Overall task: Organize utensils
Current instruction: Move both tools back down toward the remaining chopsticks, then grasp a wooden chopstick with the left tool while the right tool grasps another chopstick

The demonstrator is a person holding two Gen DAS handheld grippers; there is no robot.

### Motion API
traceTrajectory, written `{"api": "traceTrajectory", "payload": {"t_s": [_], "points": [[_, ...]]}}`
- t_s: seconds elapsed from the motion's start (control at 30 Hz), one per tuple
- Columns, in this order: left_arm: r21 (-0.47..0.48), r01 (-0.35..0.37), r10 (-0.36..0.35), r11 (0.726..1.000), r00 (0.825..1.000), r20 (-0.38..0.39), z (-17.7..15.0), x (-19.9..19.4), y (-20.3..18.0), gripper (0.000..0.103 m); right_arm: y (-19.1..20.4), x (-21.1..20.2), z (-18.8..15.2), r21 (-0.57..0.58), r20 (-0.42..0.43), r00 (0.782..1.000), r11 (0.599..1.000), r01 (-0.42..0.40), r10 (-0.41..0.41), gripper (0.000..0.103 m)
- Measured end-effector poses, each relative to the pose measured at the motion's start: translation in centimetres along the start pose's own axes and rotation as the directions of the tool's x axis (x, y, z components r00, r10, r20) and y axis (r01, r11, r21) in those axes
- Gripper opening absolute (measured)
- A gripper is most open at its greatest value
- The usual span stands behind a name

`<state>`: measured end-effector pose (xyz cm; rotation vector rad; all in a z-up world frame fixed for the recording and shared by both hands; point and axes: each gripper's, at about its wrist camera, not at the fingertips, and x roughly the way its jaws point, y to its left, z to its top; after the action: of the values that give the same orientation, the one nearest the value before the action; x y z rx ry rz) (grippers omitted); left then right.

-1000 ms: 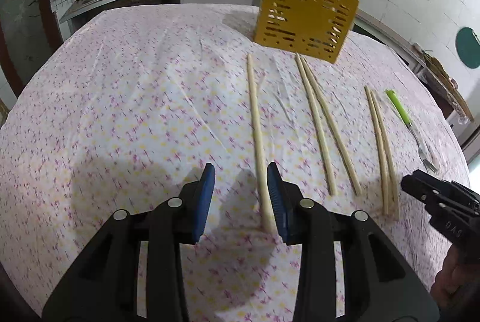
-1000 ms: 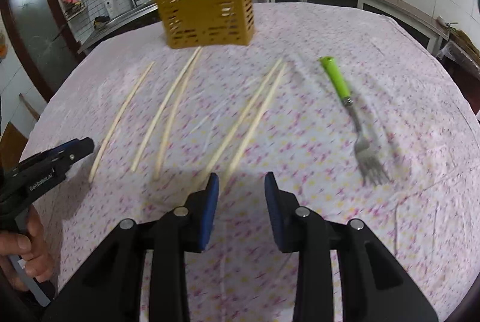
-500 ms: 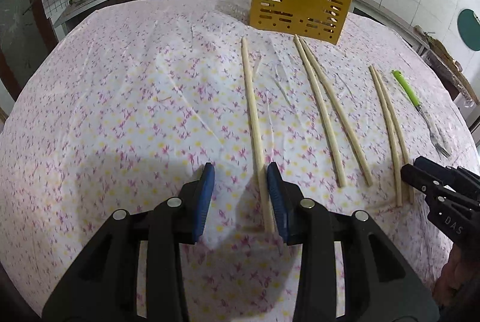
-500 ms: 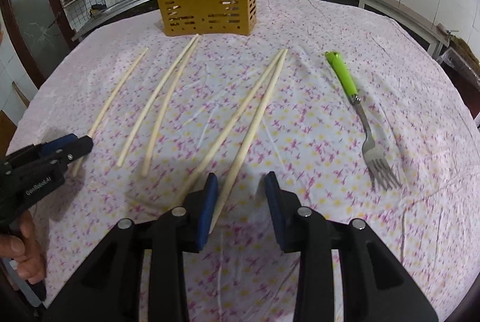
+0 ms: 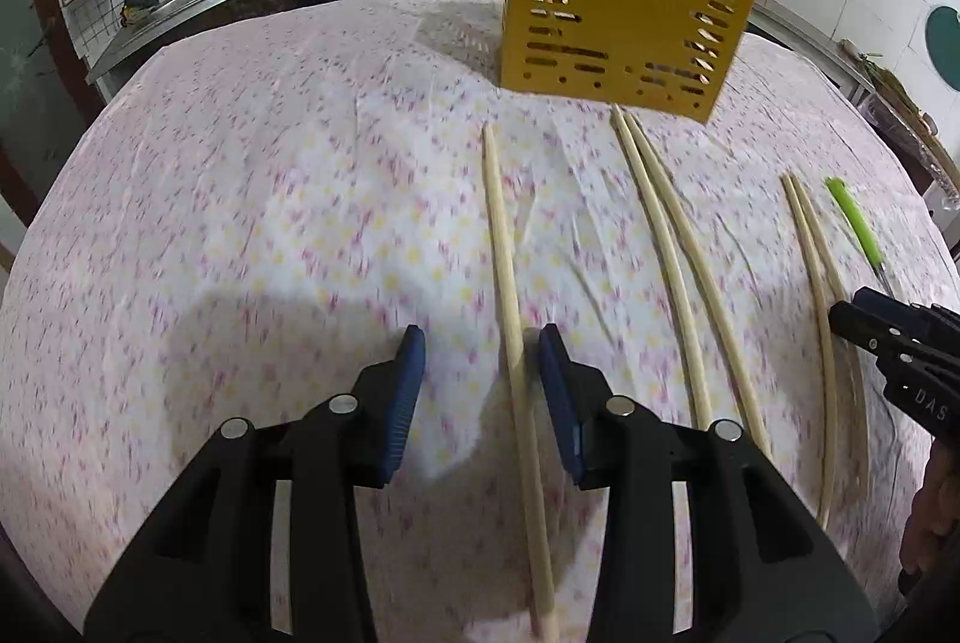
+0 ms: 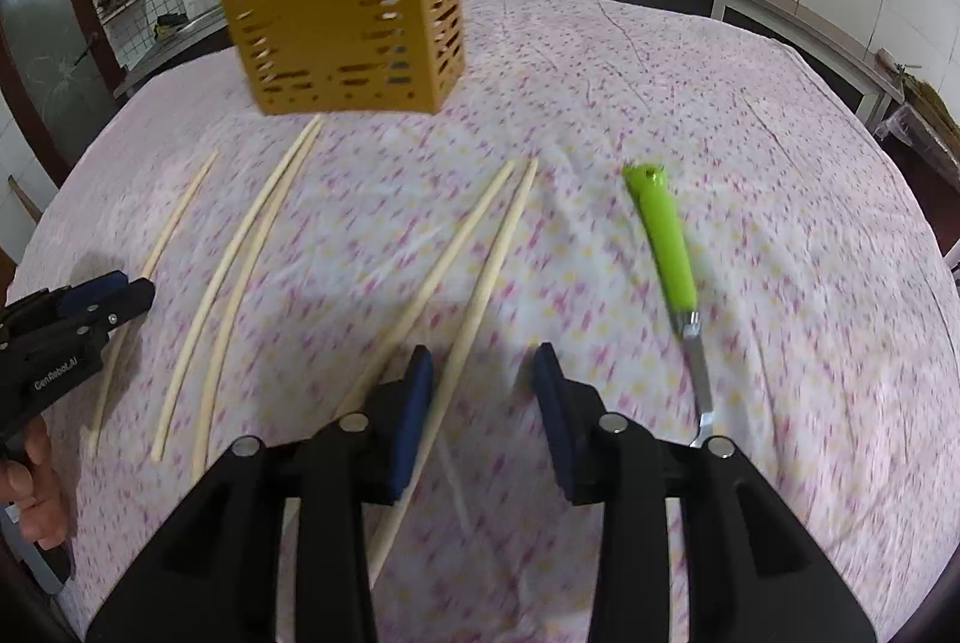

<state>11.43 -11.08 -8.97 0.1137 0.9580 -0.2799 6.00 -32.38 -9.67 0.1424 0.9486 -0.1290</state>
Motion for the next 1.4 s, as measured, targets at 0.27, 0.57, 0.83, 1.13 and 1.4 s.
{"api": "traceTrajectory", "payload": {"t_s": [0.27, 0.57, 0.83, 1.13, 1.4], "points": [[0.014, -0.006, 0.006, 1.000, 1.000, -0.017, 3.7, 2.5, -0.2, 0.038, -1.8, 2.1, 3.2, 0.042, -0.006, 1.000, 0.999, -0.017, 0.017, 0.033], [0.022, -0.007, 0.008, 1.000, 0.999, -0.039, 7.1, 4.9, -0.4, 0.039, -1.6, 4.6, 6.6, 0.021, -0.023, 1.000, 1.000, -0.020, 0.020, 0.022], [0.030, -0.012, 0.013, 0.999, 0.999, -0.039, 8.4, 5.8, -0.4, 0.026, -1.6, 5.8, 8.2, 0.014, -0.048, 0.998, 0.999, -0.032, 0.033, 0.008], [0.002, 0.009, -0.009, 1.000, 1.000, -0.023, 8.6, 5.6, 1.6, 0.006, -1.8, 5.9, 8.4, 0.010, -0.044, 0.998, 0.999, -0.034, 0.034, 0.006], [0.001, 0.007, -0.007, 1.000, 1.000, 0.022, 8.5, 3.9, 1.6, 0.004, -2.0, 5.4, 8.1, 0.027, -0.043, 0.998, 0.998, -0.054, 0.055, 0.006]]}}
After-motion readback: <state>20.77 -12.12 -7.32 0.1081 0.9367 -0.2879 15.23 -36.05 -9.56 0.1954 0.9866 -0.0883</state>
